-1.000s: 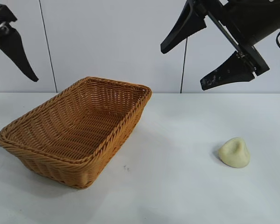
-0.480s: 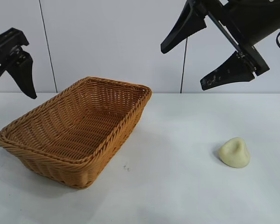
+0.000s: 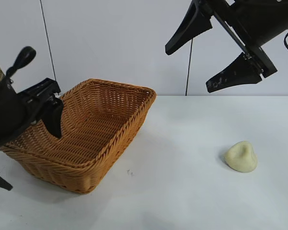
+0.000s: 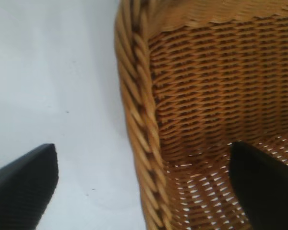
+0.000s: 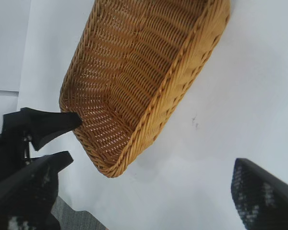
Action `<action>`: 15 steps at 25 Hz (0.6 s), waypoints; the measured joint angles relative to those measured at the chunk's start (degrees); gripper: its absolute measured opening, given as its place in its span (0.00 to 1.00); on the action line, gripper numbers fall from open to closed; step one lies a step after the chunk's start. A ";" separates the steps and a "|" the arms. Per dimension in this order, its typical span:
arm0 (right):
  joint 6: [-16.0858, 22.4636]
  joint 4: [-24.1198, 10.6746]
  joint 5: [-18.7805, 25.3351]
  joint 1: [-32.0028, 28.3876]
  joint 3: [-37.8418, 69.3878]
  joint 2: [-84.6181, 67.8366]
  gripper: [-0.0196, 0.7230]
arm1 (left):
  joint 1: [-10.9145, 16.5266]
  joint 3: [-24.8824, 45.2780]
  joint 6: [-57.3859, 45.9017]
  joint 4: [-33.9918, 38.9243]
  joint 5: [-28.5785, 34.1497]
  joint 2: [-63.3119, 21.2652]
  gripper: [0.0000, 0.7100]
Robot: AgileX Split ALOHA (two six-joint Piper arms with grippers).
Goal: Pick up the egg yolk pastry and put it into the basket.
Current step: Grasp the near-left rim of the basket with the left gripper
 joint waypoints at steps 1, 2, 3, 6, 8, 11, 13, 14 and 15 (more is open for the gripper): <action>0.00 0.00 0.00 0.00 0.00 0.00 0.97 | 0.58 0.00 0.00 0.00 0.00 0.21 0.98; 0.00 0.00 0.00 0.00 0.00 0.00 0.97 | 1.07 0.00 0.06 0.00 0.00 0.23 0.98; 0.00 0.00 0.00 0.00 0.00 0.00 0.97 | 1.60 0.00 0.22 0.00 0.00 0.23 0.98; 0.00 0.00 0.00 0.00 0.00 0.00 0.97 | 2.44 0.00 1.44 0.00 0.00 0.30 0.98; 0.00 0.00 0.00 0.00 0.00 0.00 0.97 | 2.55 0.00 2.44 0.00 0.00 0.30 0.98; 0.00 0.00 0.00 0.00 0.00 0.00 0.97 | 2.55 0.00 2.83 0.00 0.06 0.30 0.97; 0.00 0.00 0.00 0.00 0.00 0.00 0.97 | 2.55 0.00 2.88 0.00 0.26 0.30 0.94; 0.00 0.00 0.00 0.00 0.00 0.00 0.97 | 2.55 0.00 2.88 0.00 0.49 0.30 0.92; 0.00 0.00 0.00 0.00 0.00 0.00 0.97 | 2.55 0.00 2.88 0.00 1.11 0.30 0.88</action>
